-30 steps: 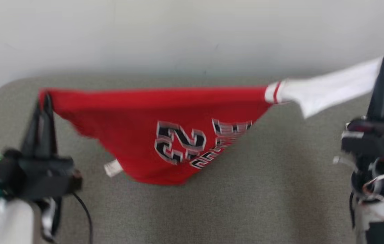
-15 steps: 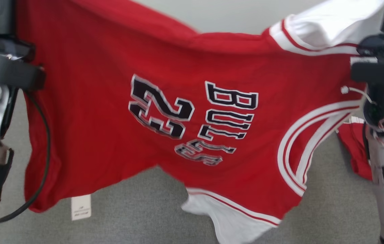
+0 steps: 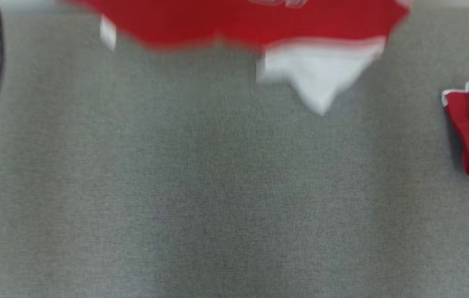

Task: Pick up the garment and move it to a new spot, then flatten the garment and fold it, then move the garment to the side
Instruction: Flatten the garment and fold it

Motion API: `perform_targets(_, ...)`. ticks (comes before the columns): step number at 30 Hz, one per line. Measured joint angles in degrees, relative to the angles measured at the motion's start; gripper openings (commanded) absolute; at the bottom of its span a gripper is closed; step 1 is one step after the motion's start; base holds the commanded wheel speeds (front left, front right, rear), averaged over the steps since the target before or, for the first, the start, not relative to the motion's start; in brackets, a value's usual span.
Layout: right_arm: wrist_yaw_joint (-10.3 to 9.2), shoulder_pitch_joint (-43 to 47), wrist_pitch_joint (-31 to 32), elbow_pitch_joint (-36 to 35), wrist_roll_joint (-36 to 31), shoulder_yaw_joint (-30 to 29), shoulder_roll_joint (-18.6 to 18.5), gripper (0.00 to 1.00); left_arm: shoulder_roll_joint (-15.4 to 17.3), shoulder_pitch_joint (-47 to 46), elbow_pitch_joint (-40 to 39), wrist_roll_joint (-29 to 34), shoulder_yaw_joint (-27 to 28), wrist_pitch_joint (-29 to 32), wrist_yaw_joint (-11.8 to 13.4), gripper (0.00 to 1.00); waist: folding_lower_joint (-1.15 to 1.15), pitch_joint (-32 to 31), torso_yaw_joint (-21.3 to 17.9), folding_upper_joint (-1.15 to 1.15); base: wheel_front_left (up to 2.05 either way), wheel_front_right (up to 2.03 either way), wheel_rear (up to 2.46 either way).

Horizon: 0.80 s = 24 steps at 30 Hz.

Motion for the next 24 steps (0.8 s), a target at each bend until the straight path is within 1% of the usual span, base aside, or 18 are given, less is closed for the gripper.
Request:
perform_targets(2, 0.01, -2.8, 0.0, -1.9, -2.2, -2.2, -1.1, 0.0, 0.1, -4.2, 0.8, 1.1, 0.1, -1.8, 0.6, 0.0, 0.0, 2.3, -0.3, 0.0, 0.0, 0.0, 0.0)
perform_targets(5, 0.01, -3.8, 0.0, -3.3, -3.9, -5.7, -2.4, 0.0, 0.0, -7.5, 2.0, 1.5, 0.7, -3.0, 1.6, 0.0, -0.01, 5.3, -0.7, 0.0, 0.0, 0.0, 0.0)
perform_targets(7, 0.01, -2.7, 0.0, -3.5, -4.9, -6.1, -2.6, 0.0, -0.2, -7.0, 3.1, 1.5, 0.6, -3.4, 1.7, 0.0, 0.0, 6.8, -1.1, 0.0, 0.0, 0.0, 0.0)
perform_targets(9, 0.01, 0.6, -0.2, -3.4, -5.0, -5.7, -2.1, 0.0, -0.5, -4.0, 3.9, 1.0, 1.1, -3.4, 2.0, 0.0, -0.01, 8.0, -1.5, 0.0, 0.0, 0.0, 0.0)
perform_targets(10, 0.01, 3.1, -0.2, -3.5, -5.3, -4.7, -2.1, 0.0, -0.6, -1.8, 3.9, 0.5, 1.6, -3.4, 2.3, 0.0, -0.01, 8.5, -1.8, 0.0, 0.0, 0.0, 0.0)
perform_targets(12, 0.01, 8.5, -0.2, -3.4, -2.6, -4.2, -1.5, 0.0, -1.5, 4.2, 4.4, -1.0, 2.6, -3.4, 2.8, 0.0, -0.01, 9.4, -2.3, 0.0, 0.0, 0.0, 0.0)
perform_targets(15, 0.01, 19.1, -0.2, -5.0, 1.0, -0.4, -1.8, 0.0, -3.7, 15.2, 4.0, -3.2, 4.8, -3.4, 4.2, 0.0, -0.01, 10.3, -2.7, 0.0, 0.0, 0.0, 0.0)
perform_targets(17, 0.01, 27.3, -0.1, -6.0, 3.9, 0.4, -1.6, 0.0, -5.2, 23.0, 3.4, -3.9, 6.2, -3.4, 4.5, 0.0, -0.01, 10.3, -2.7, 0.01, 0.0, 0.0, 0.0)
perform_targets(18, 0.01, 30.9, -0.1, -6.3, 4.8, 0.8, -1.6, 0.0, -6.2, 27.1, 3.1, -5.1, 7.8, -3.4, 5.0, 0.0, -0.01, 10.1, -2.7, 0.01, 0.0, 0.0, 0.0)
perform_targets(20, 0.01, 37.4, -0.1, -6.8, 6.8, 0.1, -0.8, 0.0, -7.9, 35.0, 3.3, -6.0, 9.7, -3.4, 5.1, 0.0, -0.03, 9.5, -2.8, 0.0, 0.0, 0.0, 0.0)
perform_targets(22, 0.02, 43.2, -0.1, -7.4, 6.7, 1.5, -0.4, 0.0, -10.3, 41.7, 3.0, -6.4, 11.3, -3.4, 5.1, 0.0, -0.04, 8.5, -2.8, -0.01, 0.0, 0.0, 0.0)
perform_targets(23, 0.01, 45.7, -0.1, -7.4, 6.6, 2.2, -0.2, 0.0, -11.3, 44.5, 3.2, -6.1, 11.4, -3.4, 4.5, 0.0, -0.04, 8.0, -2.9, 0.0, 0.0, 0.0, 0.0)
perform_targets(24, 0.01, 48.0, -0.1, -7.5, 5.9, 3.5, -0.2, 0.0, -12.5, 46.8, 2.7, -6.1, 12.5, -3.4, 4.5, 0.0, -0.04, 7.3, -3.0, -0.01, 0.0, 0.0, 0.0)
